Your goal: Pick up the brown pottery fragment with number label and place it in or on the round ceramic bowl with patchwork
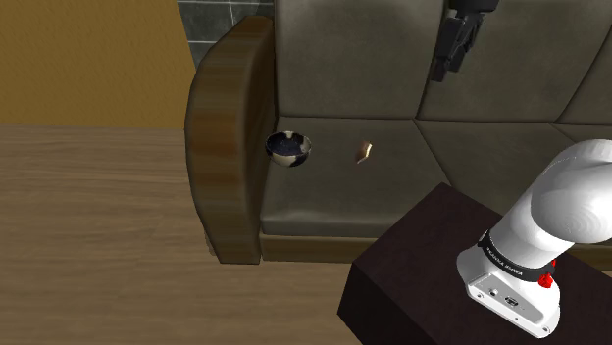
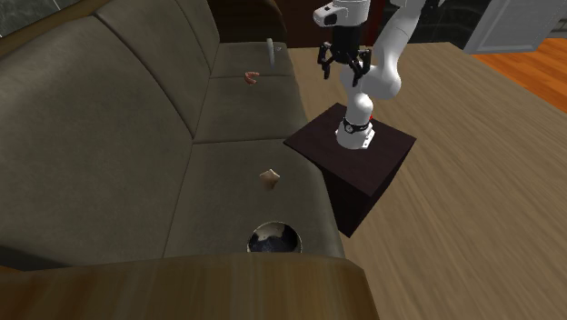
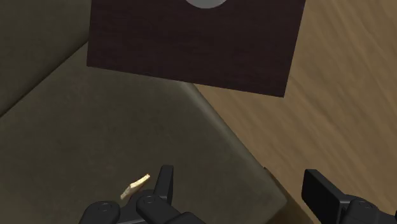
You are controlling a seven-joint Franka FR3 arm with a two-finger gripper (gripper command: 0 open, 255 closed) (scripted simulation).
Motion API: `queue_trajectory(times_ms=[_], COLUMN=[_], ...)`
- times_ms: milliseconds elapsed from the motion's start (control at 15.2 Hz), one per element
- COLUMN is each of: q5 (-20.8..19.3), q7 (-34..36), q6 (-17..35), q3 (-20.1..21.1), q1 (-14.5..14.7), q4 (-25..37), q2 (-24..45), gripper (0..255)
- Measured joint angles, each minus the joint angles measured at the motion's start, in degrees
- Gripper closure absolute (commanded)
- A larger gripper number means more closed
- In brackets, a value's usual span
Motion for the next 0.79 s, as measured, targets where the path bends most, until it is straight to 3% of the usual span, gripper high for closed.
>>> queue_trajectory(times_ms=[198, 792], q5=[0.46, 3.98], q7=[0.45, 1.27], q6=[1.83, 17.31], q3=[-0.56, -5.72], q1=[-0.53, -3.98], q4=[-0.54, -4.83], q2=[1.45, 13.82], gripper=[0, 0])
